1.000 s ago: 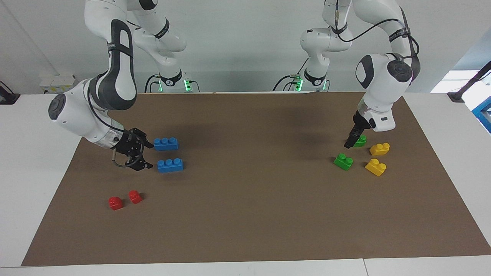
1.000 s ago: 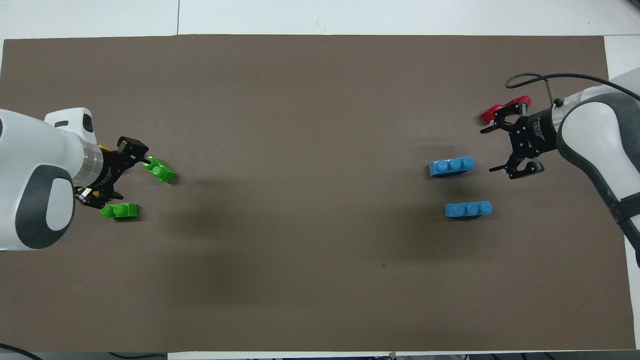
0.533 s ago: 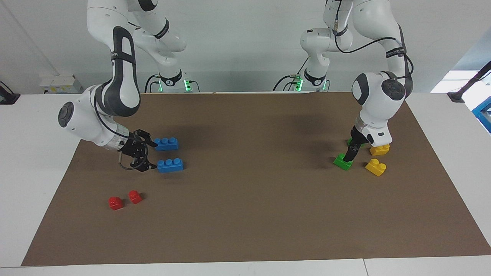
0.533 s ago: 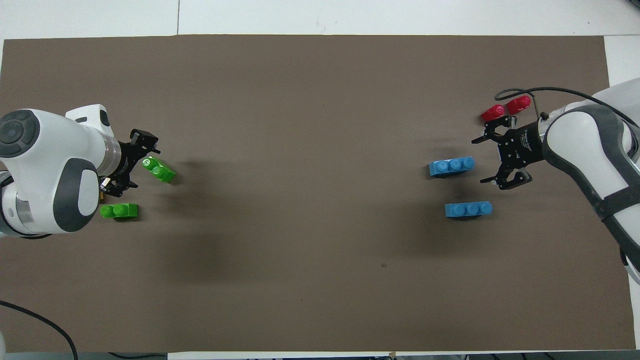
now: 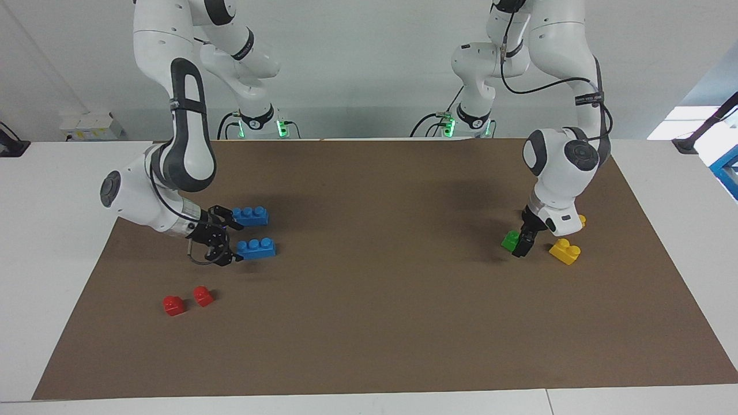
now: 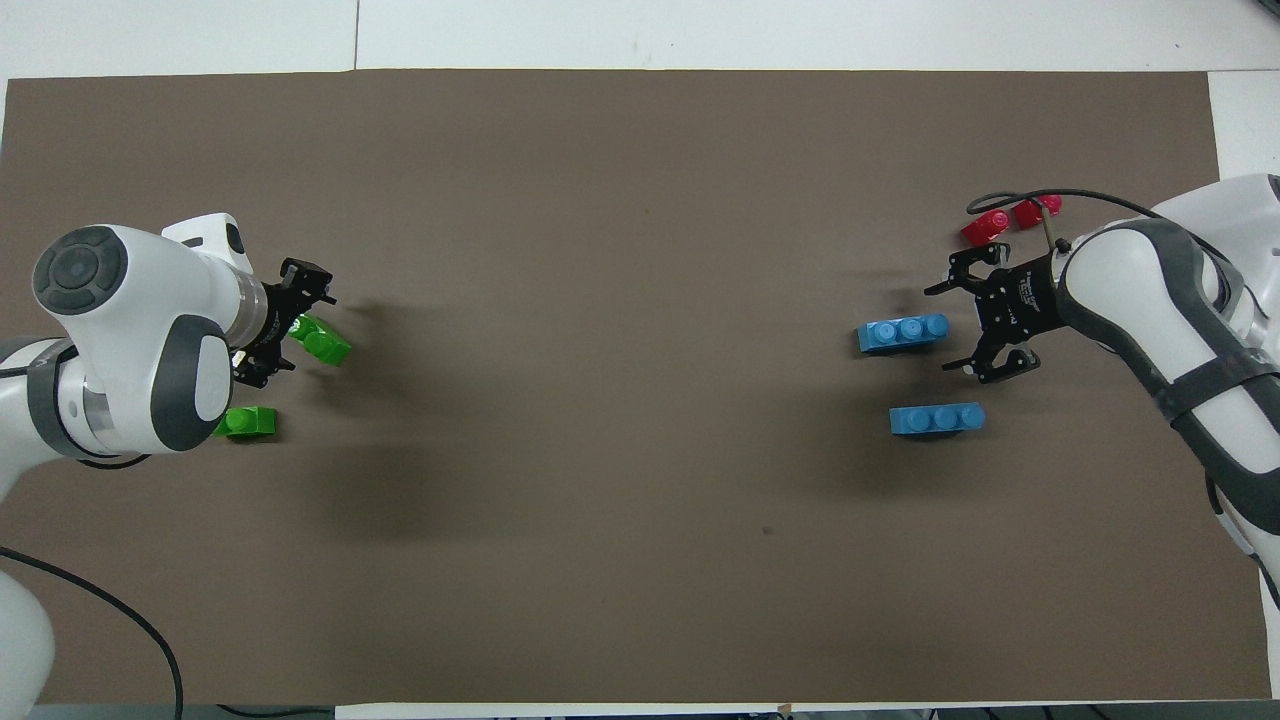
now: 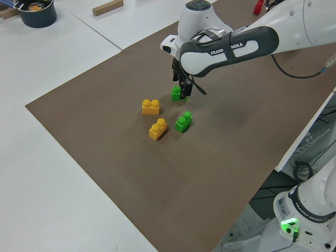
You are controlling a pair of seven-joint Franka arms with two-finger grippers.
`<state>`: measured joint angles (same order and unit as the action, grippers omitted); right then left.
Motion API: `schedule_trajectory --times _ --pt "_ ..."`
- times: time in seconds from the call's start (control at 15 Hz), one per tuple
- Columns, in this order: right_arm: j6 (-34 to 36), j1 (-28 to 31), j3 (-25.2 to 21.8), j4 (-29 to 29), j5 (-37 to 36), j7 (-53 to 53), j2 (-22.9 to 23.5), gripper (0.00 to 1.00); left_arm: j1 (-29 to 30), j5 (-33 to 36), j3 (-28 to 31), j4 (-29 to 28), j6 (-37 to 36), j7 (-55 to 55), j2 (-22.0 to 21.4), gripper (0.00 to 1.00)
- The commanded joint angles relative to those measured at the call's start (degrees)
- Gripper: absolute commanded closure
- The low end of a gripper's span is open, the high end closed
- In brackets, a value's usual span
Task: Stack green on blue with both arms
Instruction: 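Grasp the green brick with the left gripper while the right gripper grasps blue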
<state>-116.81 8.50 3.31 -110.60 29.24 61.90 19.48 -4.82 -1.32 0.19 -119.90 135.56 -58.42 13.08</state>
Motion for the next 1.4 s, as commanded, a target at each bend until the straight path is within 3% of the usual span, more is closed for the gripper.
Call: schedule_trajectory --times 0.0,0.27,0.4,0.6,0.67,0.73,0.8,0.87,1.07,1.2,1.33 --pt "-2.4 0.2 0.5 -2.2 3.0 -2.2 -0.6 0.04 0.2 -0.9 0.2 0.2 1.3 0.1 1.1 0.00" --pt "-4.7 0.2 0.6 -3.4 4.8 -4.2 -0.7 0.05 0.4 -0.9 0.2 -0.1 2.1 0.2 1.5 0.00" --pt "-5.6 0.1 0.6 -3.8 4.9 -5.1 -0.7 0.05 0.4 -0.9 0.2 -0.2 2.2 0.3 1.6 0.08" --pt "-6.4 0.1 0.6 -4.1 4.9 -6.4 -0.2 0.05 0.4 -0.9 0.2 -0.2 2.7 0.2 1.6 0.40" --pt "-6.5 0.1 0.6 -4.2 4.9 -6.7 -0.2 0.06 0.4 -0.9 0.2 -0.2 2.7 0.2 1.6 0.57" --pt "-6.5 0.0 0.6 -4.2 4.9 -6.7 -0.2 0.07 0.5 -0.9 0.2 -0.2 2.7 0.6 1.6 0.88" --pt "-6.5 -0.1 0.6 -4.2 4.9 -6.7 -0.2 0.07 0.4 -0.9 0.2 -0.2 2.8 0.6 1.6 0.97" --pt "-6.5 -0.2 0.6 -4.2 4.9 -6.7 -0.2 0.10 0.4 -0.9 0.2 0.0 3.0 0.5 1.8 1.00" --pt "-6.4 -0.2 0.6 -4.2 4.9 -6.8 -0.2 0.35 0.5 -0.9 0.2 0.1 3.2 0.7 1.8 1.00" --pt "-6.4 -0.3 0.6 -4.1 4.9 -6.8 -0.2 0.58 0.5 -0.9 0.2 0.4 3.1 0.6 1.9 1.00" --pt "-6.0 -1.2 0.6 -4.0 4.9 -7.1 -0.3 0.92 0.4 -0.9 0.2 0.6 2.5 0.5 1.6 1.00"
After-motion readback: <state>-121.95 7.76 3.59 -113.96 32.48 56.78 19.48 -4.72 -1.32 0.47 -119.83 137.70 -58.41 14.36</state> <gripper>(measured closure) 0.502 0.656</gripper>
